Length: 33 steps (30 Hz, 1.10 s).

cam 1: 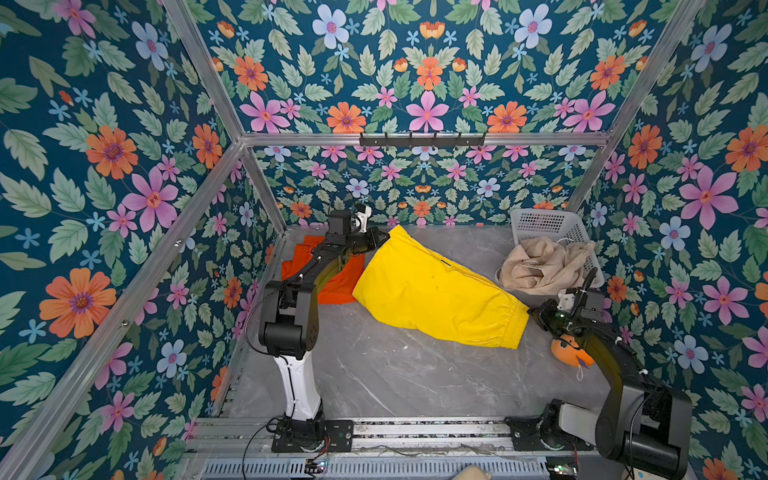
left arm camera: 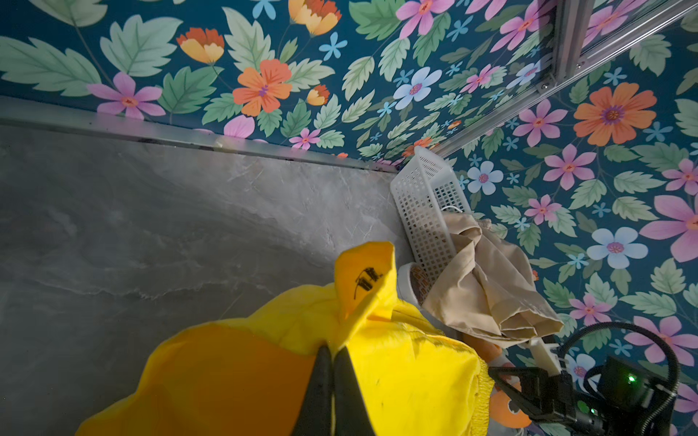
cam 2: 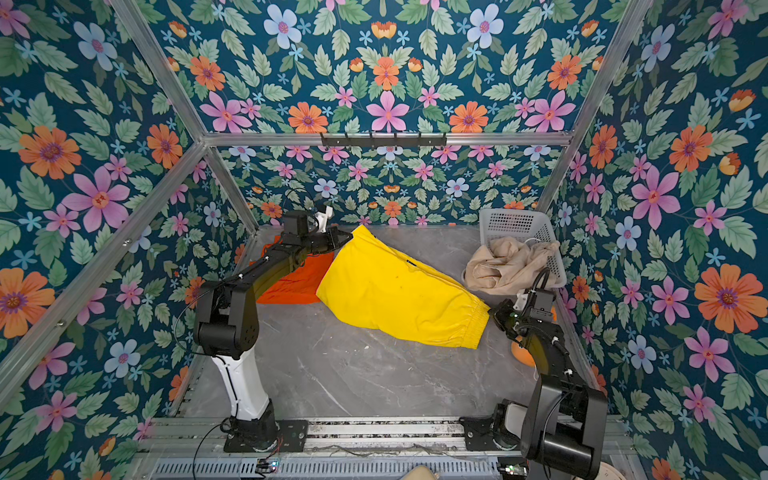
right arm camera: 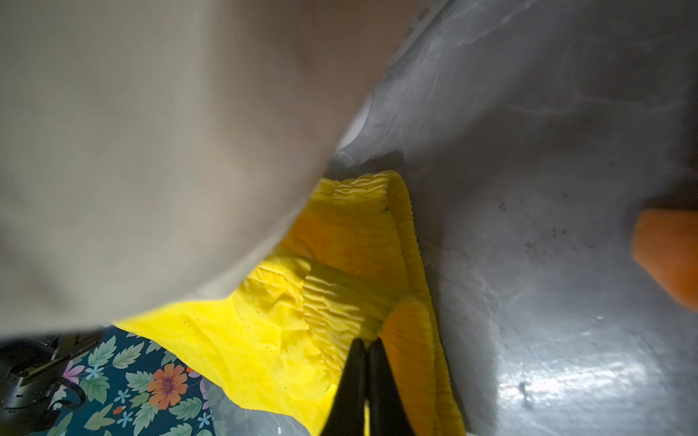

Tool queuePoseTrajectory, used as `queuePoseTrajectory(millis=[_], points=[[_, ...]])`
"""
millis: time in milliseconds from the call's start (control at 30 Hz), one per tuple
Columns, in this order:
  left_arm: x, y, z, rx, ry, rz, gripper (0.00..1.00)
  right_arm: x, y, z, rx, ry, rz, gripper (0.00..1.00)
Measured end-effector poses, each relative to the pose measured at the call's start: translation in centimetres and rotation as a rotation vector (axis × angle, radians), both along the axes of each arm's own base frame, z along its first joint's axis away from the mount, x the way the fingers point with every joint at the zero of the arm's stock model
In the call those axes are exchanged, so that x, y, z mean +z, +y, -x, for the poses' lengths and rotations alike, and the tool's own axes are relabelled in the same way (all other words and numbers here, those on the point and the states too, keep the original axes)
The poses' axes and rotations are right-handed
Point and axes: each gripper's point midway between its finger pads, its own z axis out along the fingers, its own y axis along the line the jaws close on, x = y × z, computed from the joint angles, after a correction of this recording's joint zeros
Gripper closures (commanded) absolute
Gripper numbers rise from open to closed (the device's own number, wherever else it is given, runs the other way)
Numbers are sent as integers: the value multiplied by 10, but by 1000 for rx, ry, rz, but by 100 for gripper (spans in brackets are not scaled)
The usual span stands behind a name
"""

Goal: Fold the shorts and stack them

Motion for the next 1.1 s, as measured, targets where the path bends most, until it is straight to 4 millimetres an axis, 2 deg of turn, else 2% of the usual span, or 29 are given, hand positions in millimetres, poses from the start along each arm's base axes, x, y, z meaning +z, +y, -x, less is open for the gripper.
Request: queuePoseTrajectory(millis=[67, 167, 200, 233, 267, 333, 433, 533, 633, 700, 767, 867, 967, 1100], points=[[-8, -2, -14, 12, 4, -2, 97, -4, 0, 0, 0, 15, -5, 99], [-35, -2, -36, 40, 54, -11, 96, -9, 0, 0, 0, 32, -13, 97], [-44, -2, -42, 53, 68, -18, 95, -10, 1, 0, -2, 37, -19, 92], [-57, -2, -47, 59, 91, -26, 91, -11, 1, 0, -2, 41, -21, 81], [-68, -2, -51, 65, 110, -34, 81, -12, 1, 0, -3, 43, -21, 70], [-85, 0, -57, 87, 142, -53, 64, -12, -1, -1, -9, 47, -13, 57], [-99, 5, -63, 117, 173, -85, 51, -8, -4, -3, -15, 40, 5, 48], [-95, 10, -60, 135, 162, -121, 45, 0, -7, 0, -17, 28, 36, 47], [-72, 14, -43, 150, 116, -184, 43, 8, -7, 8, -21, 18, 56, 47], [-48, 5, -26, 129, 48, -233, 43, 10, -4, 15, -15, 12, 62, 47], [-19, -23, 0, 52, -65, -281, 41, 10, 1, 24, -8, 16, 51, 47], [4, -77, 46, -119, -215, -337, 39, 13, 7, 35, 0, 7, 36, 47], [10, -129, 91, -298, -325, -371, 38, 15, 12, 41, 0, 2, 15, 47], [6, -181, 138, -486, -445, -401, 37, 17, 12, 43, -21, 8, -27, 47]])
